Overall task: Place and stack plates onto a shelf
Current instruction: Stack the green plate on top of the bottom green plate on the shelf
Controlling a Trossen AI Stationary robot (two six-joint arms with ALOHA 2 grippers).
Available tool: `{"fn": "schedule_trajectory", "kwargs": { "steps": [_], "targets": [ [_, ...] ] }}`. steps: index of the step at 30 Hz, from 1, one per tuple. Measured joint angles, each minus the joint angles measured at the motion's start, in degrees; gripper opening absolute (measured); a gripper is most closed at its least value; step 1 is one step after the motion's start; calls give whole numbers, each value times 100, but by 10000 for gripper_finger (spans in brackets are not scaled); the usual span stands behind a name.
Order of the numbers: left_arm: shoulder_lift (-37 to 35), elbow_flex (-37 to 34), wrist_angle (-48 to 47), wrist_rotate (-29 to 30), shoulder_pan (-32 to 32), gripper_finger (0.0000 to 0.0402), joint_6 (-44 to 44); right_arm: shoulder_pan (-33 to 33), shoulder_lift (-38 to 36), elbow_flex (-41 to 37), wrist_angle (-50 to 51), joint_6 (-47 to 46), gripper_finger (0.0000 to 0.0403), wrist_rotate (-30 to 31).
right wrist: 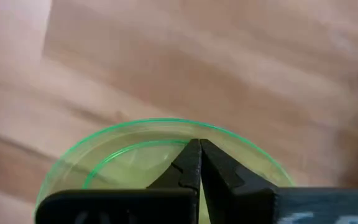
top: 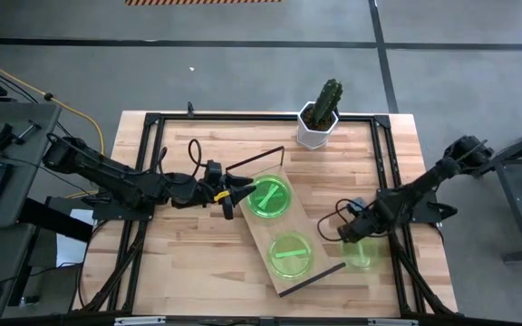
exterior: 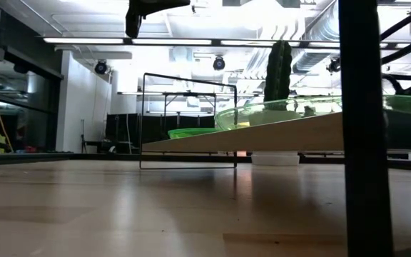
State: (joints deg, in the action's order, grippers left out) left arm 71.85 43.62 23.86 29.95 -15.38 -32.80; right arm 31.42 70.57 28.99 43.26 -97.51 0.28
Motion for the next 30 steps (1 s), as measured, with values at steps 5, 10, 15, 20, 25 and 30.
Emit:
{"fn": "schedule_trajectory", "kwargs": {
  "steps": [5,10,15,20,25,30],
  "targets": [
    [0,0,0,0,0,139,0,-339,0,0,51,2,0,348],
    [0,0,0,0,0,139,-5,-689,0,0,49,3,0,687],
    [0,0,0,0,0,139,-12,-1017,0,0,43,25,0,1035],
    [0,0,0,0,0,139,-13,-1386,0,2,-88,322,0,1221],
    [0,0,0,0,0,139,-13,-1792,-2,2,-389,782,0,1336],
    [0,0,0,0,0,139,-11,-2254,-2,2,-701,1340,0,1348]
  ]
}}
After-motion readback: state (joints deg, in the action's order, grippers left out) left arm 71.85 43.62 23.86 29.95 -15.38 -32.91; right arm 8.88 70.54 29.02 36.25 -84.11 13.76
